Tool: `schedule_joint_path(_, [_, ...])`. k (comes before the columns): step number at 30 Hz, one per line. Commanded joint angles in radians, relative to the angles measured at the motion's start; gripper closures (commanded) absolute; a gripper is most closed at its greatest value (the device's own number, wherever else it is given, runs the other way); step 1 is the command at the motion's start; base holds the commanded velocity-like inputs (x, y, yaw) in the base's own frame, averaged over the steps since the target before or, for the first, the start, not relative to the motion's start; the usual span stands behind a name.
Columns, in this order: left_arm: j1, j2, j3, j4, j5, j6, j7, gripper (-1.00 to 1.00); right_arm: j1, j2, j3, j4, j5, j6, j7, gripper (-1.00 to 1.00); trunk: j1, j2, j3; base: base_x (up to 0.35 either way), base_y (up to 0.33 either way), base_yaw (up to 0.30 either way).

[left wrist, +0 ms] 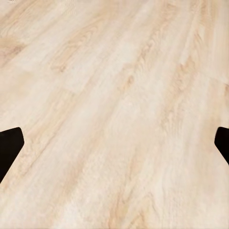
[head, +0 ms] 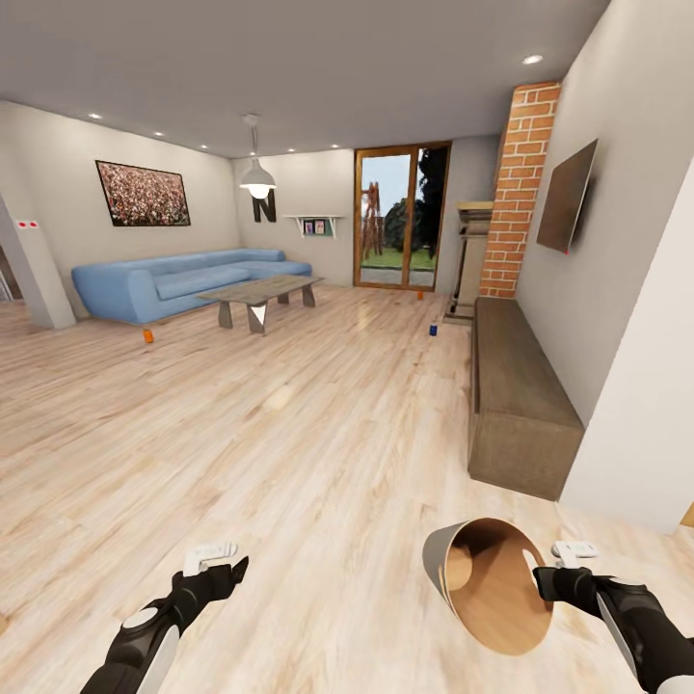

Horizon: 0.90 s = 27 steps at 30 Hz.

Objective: Put the three can of soda from the living room inside the tash can in the kitchen.

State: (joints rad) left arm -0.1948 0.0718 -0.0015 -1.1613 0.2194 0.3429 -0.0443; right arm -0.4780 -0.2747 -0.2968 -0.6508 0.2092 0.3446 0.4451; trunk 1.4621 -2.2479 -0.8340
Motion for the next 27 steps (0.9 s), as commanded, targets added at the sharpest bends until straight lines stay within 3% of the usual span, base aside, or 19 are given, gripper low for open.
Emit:
schedule_joint_path(1, [0.000, 0.000, 0.000, 0.000, 0.000, 0.000, 0.001, -1.00, -0.001, 0.000, -0.001, -0.001, -0.013, 0.002, 0.005, 1.00, 0.000, 0.000, 0.000, 0.000, 0.000, 0.000])
schedule_joint_path(5, [0.000, -0.001, 0.000, 0.000, 0.001, 0.000, 0.003, -1.00, -0.001, 0.000, -0.001, -0.001, -0.013, 0.002, 0.005, 1.00, 0.000, 0.000, 0.000, 0.000, 0.000, 0.000])
schedule_joint_path(27, [-0.005, -0.005, 0.003, -0.003, 0.006, 0.020, 0.006, -1.00, 0.009, 0.000, -0.001, -0.001, -0.014, 0.002, 0.005, 1.00, -0.084, 0.154, 0.069, 0.000, 0.000, 0.000])
